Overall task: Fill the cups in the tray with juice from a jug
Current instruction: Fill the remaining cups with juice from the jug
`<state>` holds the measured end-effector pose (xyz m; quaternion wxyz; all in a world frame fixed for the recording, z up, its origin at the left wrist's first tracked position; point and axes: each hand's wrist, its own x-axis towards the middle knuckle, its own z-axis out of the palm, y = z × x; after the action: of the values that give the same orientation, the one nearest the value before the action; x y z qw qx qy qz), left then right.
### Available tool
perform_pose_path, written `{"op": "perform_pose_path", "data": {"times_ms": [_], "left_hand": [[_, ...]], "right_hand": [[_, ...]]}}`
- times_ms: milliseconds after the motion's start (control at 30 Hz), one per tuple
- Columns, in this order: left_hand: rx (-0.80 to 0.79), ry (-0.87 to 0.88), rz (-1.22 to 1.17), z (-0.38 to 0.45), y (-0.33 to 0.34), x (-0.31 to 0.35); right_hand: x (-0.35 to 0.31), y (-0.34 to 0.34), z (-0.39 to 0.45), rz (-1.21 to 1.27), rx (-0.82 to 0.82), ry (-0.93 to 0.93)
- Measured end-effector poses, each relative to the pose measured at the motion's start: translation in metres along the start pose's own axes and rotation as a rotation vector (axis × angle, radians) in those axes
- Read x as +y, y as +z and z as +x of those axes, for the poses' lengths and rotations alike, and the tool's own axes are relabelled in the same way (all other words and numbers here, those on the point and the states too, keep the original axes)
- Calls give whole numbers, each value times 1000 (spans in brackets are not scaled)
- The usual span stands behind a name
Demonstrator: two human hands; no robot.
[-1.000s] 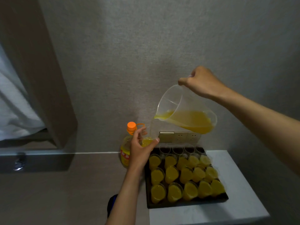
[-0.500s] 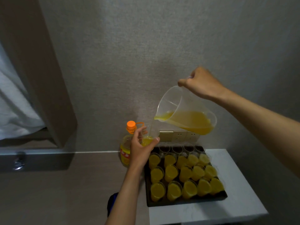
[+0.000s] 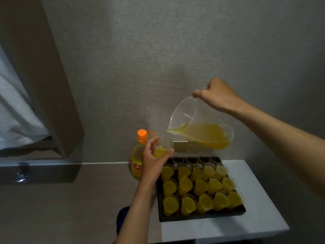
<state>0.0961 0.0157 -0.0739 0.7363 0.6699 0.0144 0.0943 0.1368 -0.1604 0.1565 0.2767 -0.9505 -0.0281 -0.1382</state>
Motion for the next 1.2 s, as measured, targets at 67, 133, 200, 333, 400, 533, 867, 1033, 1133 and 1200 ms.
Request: {"op": "perform_pose_path", "data": {"times_ms": [67,133,200,333,400,533,867,1033,1133,1200], "left_hand": [[-2,-1,1,-1,0,0],[1,-2,6,-1,0,-2],[6,-3,9,-1,1,-3],[6,-10,14,0,1,-4],[9,-11,9,0,1,-5],[7,-11,9,2,2,-7],[-22,-34,-3,10,6,-10],[-22,-16,-4,16,9,-12],[-17,-14,-21,21,11,-16],[-28,-13,-20,24,12,-19]], "right_hand": [[1,3,-2,-5,1,6],[4,6,-4,-2,2,20],[7,9,-6,29,-6,36],[15,12,-10,105,-4,65],[19,12,-11,150,13,90],[30,16,-13,228,47,135],[66,25,-18,533,239,284],[77,38,-29,658,339,322],[84,49,-35,697,430,364],[87,58,-41,707,468,391]]}}
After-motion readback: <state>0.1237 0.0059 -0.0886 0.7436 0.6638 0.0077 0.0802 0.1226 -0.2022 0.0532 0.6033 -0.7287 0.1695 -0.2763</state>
